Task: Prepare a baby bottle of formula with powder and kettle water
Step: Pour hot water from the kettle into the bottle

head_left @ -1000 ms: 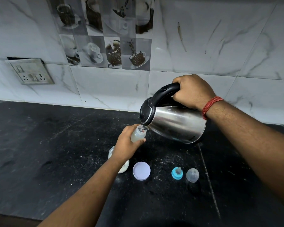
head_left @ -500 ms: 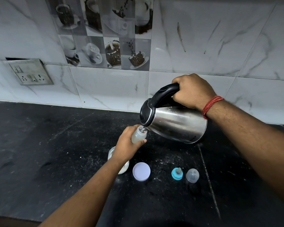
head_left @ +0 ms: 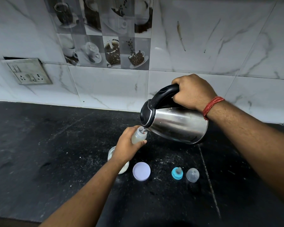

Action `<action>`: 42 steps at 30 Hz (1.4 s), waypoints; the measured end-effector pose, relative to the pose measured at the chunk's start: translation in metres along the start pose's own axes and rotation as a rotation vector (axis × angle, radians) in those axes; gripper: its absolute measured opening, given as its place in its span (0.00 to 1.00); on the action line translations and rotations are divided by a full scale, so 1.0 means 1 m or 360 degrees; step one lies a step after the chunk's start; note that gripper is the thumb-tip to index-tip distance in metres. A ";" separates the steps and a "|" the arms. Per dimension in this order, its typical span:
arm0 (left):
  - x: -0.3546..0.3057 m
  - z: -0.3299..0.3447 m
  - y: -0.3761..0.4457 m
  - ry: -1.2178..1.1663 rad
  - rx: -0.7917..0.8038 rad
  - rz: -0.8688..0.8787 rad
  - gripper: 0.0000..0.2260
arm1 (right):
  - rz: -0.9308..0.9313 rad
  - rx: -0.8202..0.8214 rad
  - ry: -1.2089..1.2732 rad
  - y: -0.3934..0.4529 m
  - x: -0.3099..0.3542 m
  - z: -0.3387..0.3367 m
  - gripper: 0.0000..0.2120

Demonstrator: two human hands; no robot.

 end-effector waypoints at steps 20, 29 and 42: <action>0.011 0.000 -0.004 -0.0213 -0.0063 -0.0082 0.22 | 0.0565 -0.0076 0.0748 -0.024 -0.073 0.045 0.08; 0.021 0.002 -0.015 -0.0260 -0.0051 -0.0157 0.22 | 0.1057 -0.0152 0.1364 -0.059 -0.106 0.143 0.10; 0.008 0.003 -0.015 -0.0324 0.0001 -0.0126 0.21 | 0.1354 -0.0175 0.1966 -0.078 -0.123 0.220 0.23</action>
Point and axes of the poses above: each hand's wrist, its own y-axis towards the middle knuckle, its own z-axis out of the palm, x = y × z, the point moved 5 cm from there along y, towards the middle knuckle, and after that the axes turned 4 degrees about -x, right-handed, at the moved point
